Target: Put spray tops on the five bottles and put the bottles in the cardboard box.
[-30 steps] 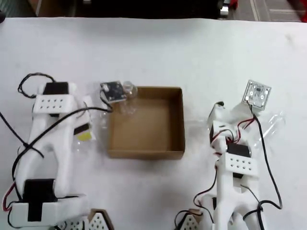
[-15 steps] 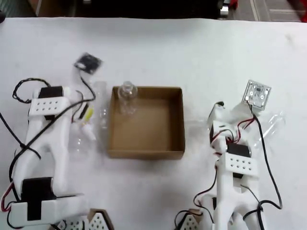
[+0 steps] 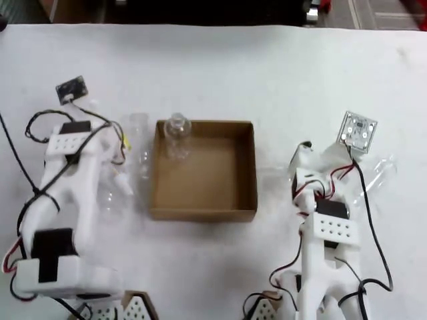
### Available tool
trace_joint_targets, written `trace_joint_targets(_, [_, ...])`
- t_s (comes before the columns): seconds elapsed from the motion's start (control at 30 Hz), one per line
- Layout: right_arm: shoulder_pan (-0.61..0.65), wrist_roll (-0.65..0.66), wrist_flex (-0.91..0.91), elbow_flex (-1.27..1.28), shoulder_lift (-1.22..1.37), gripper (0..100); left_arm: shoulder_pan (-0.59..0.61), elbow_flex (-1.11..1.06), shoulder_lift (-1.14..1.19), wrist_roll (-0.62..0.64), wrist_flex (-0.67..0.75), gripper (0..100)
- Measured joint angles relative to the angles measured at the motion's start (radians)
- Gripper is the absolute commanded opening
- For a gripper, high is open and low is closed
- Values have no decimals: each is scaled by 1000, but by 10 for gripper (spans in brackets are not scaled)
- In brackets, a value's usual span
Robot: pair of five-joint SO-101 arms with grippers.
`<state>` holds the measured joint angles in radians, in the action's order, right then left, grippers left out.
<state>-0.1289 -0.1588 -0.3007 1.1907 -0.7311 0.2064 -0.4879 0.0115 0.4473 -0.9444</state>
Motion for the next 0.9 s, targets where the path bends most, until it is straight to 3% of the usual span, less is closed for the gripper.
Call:
trace_joint_targets(0.37, [0,0,0,0,0,233,3,0,86,55,89,169])
trace_joint_targets(0.9, [0,0,0,0,0,233,3,114,164,54,23,166])
